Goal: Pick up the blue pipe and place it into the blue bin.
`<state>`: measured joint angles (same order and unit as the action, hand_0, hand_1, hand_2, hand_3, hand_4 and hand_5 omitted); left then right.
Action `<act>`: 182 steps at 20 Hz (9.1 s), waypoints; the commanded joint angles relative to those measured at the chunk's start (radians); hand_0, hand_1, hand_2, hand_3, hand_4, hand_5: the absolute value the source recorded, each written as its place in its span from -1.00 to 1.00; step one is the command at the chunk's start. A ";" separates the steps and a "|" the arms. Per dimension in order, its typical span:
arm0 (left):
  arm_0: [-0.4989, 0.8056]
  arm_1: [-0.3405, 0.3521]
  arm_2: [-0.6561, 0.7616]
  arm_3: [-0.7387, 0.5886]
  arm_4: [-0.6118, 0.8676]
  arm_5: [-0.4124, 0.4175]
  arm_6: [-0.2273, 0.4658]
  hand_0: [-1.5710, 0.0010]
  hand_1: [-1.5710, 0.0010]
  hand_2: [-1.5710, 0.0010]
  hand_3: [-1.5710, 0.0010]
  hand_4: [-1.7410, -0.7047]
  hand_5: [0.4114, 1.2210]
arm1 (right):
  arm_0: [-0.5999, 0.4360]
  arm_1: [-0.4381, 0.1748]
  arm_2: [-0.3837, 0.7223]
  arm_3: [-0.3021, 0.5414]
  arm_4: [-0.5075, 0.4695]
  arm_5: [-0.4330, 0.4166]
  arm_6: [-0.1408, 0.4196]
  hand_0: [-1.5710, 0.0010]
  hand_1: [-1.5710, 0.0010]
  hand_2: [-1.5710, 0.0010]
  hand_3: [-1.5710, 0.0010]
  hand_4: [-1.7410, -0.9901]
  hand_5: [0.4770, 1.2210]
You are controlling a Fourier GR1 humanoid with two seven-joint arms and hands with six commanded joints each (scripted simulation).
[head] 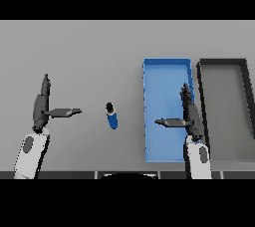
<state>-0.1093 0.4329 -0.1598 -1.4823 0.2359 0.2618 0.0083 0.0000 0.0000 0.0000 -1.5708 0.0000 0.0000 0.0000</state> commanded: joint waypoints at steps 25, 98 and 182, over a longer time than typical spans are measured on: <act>0.083 0.209 -0.224 -0.158 -0.007 -0.478 -0.059 1.00 1.00 1.00 1.00 0.28 -0.81 | 0.076 -0.135 0.087 -0.105 0.122 0.080 -0.105 1.00 1.00 1.00 1.00 0.34 -0.65; -0.198 -0.253 -0.422 -0.097 -0.085 -0.444 -0.034 -1.00 -1.00 -1.00 -0.83 -0.98 1.00 | -0.083 -0.325 0.200 -0.499 -0.257 0.381 0.208 1.00 1.00 1.00 1.00 0.17 -0.88; -0.206 -0.162 -0.415 -0.089 -0.153 -0.485 0.070 1.00 1.00 1.00 1.00 0.76 -0.86 | -0.991 -0.264 -0.135 0.164 -0.492 0.272 0.527 -1.00 -1.00 -1.00 -1.00 -0.35 1.00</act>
<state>-0.3149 0.2712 -0.5749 -1.5714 0.0827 -0.2231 0.0757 -0.9890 -0.2641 -0.1359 -1.4056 -0.4899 0.2735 0.5297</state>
